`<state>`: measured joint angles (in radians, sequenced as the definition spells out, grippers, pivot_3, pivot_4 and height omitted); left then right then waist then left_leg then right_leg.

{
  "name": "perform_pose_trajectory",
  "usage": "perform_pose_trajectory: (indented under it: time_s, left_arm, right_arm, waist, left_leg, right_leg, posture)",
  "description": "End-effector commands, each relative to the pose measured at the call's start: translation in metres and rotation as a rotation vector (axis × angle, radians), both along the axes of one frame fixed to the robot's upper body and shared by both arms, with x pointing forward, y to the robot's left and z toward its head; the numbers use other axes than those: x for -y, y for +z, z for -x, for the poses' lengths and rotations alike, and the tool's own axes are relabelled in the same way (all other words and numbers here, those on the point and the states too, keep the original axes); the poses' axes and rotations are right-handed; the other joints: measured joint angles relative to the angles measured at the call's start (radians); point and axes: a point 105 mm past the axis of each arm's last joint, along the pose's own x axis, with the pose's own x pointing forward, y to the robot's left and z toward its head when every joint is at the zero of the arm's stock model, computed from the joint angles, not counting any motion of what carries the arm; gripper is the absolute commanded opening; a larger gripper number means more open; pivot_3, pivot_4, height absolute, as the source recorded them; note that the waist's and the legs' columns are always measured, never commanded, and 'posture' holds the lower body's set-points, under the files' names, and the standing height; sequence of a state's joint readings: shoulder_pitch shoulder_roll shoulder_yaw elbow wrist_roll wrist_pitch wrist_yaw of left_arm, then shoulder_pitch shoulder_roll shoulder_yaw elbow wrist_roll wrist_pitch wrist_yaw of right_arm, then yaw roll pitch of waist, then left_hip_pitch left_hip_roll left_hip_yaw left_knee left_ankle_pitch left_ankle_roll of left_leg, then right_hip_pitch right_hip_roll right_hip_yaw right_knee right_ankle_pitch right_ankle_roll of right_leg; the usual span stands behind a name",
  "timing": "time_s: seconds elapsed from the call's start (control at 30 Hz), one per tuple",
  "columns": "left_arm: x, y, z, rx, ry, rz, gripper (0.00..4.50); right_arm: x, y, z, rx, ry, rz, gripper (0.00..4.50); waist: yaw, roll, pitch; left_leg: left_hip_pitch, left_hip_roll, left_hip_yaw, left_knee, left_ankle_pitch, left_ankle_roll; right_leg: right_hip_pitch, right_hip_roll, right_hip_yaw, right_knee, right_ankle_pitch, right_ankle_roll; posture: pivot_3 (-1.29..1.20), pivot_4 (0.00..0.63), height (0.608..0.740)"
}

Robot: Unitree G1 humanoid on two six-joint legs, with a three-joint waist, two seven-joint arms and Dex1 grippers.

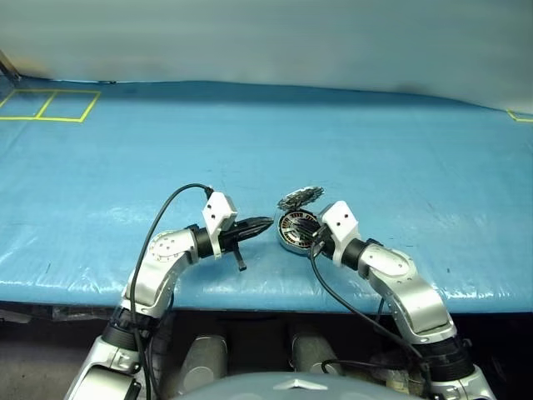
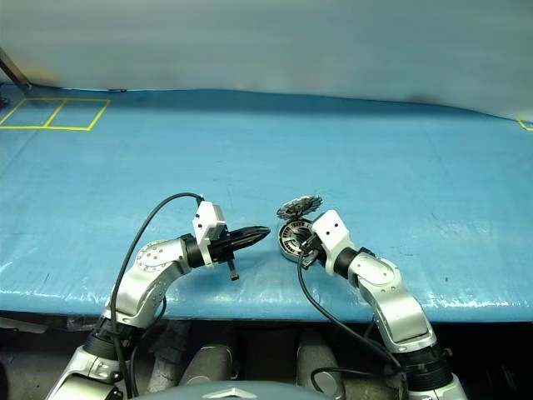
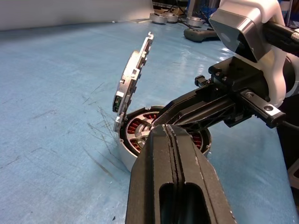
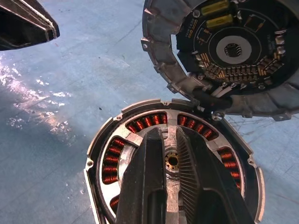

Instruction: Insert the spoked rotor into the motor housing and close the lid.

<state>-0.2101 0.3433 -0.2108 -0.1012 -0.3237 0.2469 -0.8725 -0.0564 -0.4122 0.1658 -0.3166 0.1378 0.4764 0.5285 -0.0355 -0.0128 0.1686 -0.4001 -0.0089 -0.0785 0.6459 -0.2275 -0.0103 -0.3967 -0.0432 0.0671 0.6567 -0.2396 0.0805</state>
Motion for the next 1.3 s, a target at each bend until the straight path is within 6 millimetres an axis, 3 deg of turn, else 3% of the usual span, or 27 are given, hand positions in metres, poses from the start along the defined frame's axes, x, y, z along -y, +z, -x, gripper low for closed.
perform_pose_trajectory:
  time_s: [0.03,0.1,0.3,0.43,0.57,0.7,0.77,0.97,1.13,1.3]
  left_arm:
    - [0.000,0.010,-0.003,0.043,0.000,0.014,0.00]
    - [-0.003,0.013,-0.007,0.055,0.019,0.020,0.00]
    - [-0.011,0.021,-0.020,0.080,0.099,0.052,0.00]
    - [-0.015,0.026,-0.031,0.093,0.147,0.067,0.00]
    - [-0.013,0.031,-0.034,0.092,0.121,0.087,0.00]
    - [-0.008,0.038,-0.042,0.103,0.101,0.100,0.00]
    - [-0.001,0.043,-0.047,0.108,0.074,0.113,0.00]
    - [0.029,0.055,-0.061,0.097,-0.060,0.122,0.00]
    - [0.060,0.061,-0.057,0.128,-0.223,0.078,0.00]
    - [0.083,0.055,-0.055,0.167,-0.324,-0.006,0.00]
  right_arm:
    - [0.007,-0.016,0.002,-0.023,-0.013,0.095,0.50]
    - [0.010,-0.030,0.006,-0.032,0.010,0.204,0.50]
    - [0.008,-0.029,0.007,-0.060,-0.031,0.117,0.50]
    - [-0.010,0.003,0.013,-0.027,0.012,-0.130,0.50]
    - [-0.008,0.042,0.012,0.071,-0.006,-0.264,0.50]
    - [-0.001,0.063,0.023,0.098,-0.015,-0.351,0.50]
    - [0.003,0.060,0.031,0.085,-0.021,-0.314,0.50]
    - [0.019,0.026,0.062,-0.045,-0.054,-0.160,0.50]
    - [0.033,0.031,0.068,-0.013,-0.158,-0.169,0.50]
    - [0.034,0.031,0.073,0.002,-0.185,-0.150,0.50]
  waist:
    - [0.000,0.000,0.000]
    - [0.000,0.000,0.000]
    - [0.002,-0.001,-0.001]
    - [0.005,-0.002,-0.002]
    - [0.004,0.000,0.000]
    - [0.007,0.000,0.000]
    - [0.015,0.000,0.000]
    - [0.016,-0.001,0.000]
    - [0.008,-0.001,0.000]
    - [0.007,-0.001,0.000]
  left_leg:
    - [0.000,0.000,0.000,0.000,0.000,0.000]
    - [0.001,0.000,0.000,0.001,0.000,0.000]
    - [0.004,0.000,-0.001,0.000,0.000,0.000]
    - [0.004,0.000,-0.001,0.000,0.000,0.000]
    - [0.000,0.000,-0.001,-0.001,0.000,0.000]
    - [-0.001,0.000,-0.002,-0.001,0.000,0.000]
    - [-0.001,-0.001,-0.003,-0.002,0.000,0.000]
    - [-0.003,-0.002,-0.003,-0.001,0.000,0.000]
    - [-0.004,-0.001,-0.002,0.000,0.000,0.000]
    - [-0.004,-0.001,-0.002,0.000,0.000,0.001]
  right_leg:
    - [0.000,0.000,0.000,0.000,-0.001,-0.001]
    - [0.001,0.000,0.000,0.000,-0.002,-0.003]
    - [0.004,0.000,0.000,0.000,-0.002,-0.003]
    - [0.004,0.000,0.000,0.000,-0.002,-0.003]
    - [0.000,0.000,0.000,0.001,0.000,0.000]
    - [-0.001,0.000,0.000,0.000,0.001,0.000]
    - [-0.001,0.000,-0.001,0.000,0.001,0.000]
    - [0.000,0.000,-0.001,-0.002,0.000,0.001]
    - [-0.001,0.000,-0.001,-0.002,0.000,0.002]
    - [-0.001,0.001,-0.001,-0.002,0.000,0.003]
  posture:
    - [0.00,0.150,0.740]
    - [0.00,0.150,0.740]
    - [0.00,0.150,0.740]
    - [0.00,0.150,0.740]
    - [0.00,0.150,0.740]
    - [0.00,0.150,0.740]
    - [0.00,0.150,0.740]
    - [0.00,0.150,0.740]
    - [0.00,0.150,0.740]
    - [0.00,0.150,0.740]
